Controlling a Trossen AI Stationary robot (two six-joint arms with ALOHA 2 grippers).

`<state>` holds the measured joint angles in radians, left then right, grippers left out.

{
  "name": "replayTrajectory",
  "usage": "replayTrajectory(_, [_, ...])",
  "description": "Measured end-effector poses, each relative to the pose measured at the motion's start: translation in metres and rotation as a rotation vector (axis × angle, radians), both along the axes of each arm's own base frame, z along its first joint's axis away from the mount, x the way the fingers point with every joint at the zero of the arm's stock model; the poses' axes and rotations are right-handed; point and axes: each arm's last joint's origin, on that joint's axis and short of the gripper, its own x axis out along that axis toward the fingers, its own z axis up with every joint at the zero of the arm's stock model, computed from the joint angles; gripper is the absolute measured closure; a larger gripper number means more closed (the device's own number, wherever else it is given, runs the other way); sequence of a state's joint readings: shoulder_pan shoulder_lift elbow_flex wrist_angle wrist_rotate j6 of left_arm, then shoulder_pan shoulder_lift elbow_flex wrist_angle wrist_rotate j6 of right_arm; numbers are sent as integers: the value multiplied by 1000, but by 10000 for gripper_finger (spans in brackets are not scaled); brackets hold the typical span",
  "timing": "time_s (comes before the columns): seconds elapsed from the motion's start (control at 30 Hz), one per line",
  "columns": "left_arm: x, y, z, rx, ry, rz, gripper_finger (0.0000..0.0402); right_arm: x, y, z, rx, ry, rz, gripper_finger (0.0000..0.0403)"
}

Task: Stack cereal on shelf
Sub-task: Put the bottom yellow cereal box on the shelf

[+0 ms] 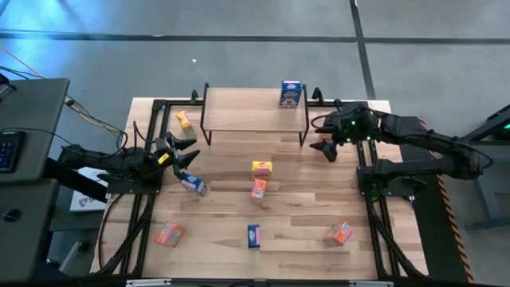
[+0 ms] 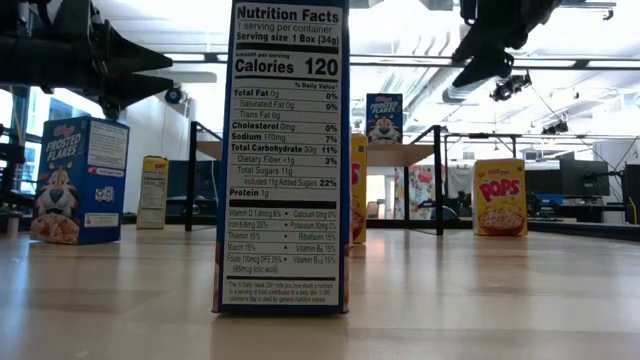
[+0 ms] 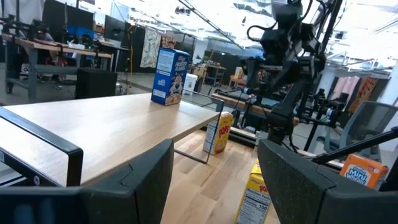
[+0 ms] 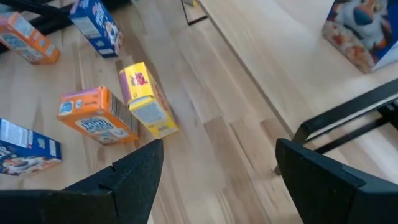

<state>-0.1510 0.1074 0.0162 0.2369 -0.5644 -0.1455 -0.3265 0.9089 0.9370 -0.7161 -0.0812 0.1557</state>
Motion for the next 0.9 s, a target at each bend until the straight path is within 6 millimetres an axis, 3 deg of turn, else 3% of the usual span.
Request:
replayTrajectory(0.37, [0,0,0,7,3,1,174,6,9,-4,-19,-21,42,100])
replayTrajectory(0.6, [0,1,2,61,27,28,140,7,11,-4,-19,-25,53,100])
replayTrajectory(0.9, [-9,5,32,133,3,182,106,7,11,-4,-18,-25,53,100])
